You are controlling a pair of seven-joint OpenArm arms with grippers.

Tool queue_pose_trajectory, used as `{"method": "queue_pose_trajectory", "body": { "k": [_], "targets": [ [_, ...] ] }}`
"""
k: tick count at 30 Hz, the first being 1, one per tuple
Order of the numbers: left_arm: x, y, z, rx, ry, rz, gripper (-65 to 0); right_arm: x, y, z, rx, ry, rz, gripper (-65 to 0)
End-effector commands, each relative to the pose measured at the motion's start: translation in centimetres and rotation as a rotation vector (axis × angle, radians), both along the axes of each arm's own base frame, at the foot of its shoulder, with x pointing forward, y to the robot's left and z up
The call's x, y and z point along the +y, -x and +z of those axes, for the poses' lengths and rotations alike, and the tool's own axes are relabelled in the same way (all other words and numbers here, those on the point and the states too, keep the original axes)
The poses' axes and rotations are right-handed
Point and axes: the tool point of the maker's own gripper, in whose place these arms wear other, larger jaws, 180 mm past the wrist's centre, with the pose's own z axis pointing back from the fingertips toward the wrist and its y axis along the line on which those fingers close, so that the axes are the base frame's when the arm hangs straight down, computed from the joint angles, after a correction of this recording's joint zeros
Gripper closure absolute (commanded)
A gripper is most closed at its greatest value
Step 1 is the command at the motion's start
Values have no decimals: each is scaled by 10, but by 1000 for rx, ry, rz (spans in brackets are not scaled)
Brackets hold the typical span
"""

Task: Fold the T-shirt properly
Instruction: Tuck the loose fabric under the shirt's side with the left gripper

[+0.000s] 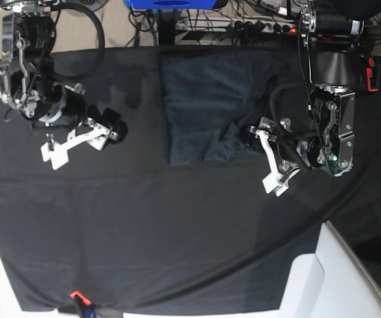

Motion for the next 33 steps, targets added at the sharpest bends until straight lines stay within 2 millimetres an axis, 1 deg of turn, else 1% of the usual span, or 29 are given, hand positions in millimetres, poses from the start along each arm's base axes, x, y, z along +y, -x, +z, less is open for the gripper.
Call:
{"method": "queue_pose_trajectory", "body": {
  "k": [1,3,4,9,11,15,21,22,24,30,32,33],
  "targets": [
    [2,-14,12,-49,12,9,-364,0,-7,8,-34,-3,5,-405],
    [2,-14,12,-49,12,9,-351,0,-7,8,-34,-3,5,-405],
    [2,-14,12,-49,12,9,-324,0,-7,8,-34,-3,5,-405],
    [0,-20,15,-81,29,21,-143,1,-7,8,-34,-5,6,-405],
    [0,-19,13,-76,32,25,-105,0,-7,8,-34,-4,6,-405],
    [1,-14,3,-42,40,37,-92,0,-7,8,-34,-3,5,-405],
    [1,-16,5,-47,40,39,-87,0,-8,8,-34,-2,4,-405],
    [1,-16,5,-48,40,39,-72,0,-8,8,-34,-2,4,-405],
    [3,-17,6,-50,35,39,0,0,-11,10,-42,-2,4,-405],
    [7,-17,6,-50,29,43,0,2,-13,11,-46,-5,6,-405],
    [8,-19,10,-66,23,38,0,2,-13,11,-46,-5,6,-405],
    [12,-21,14,-80,11,37,0,2,-13,11,-46,-5,6,-405]
  ]
}}
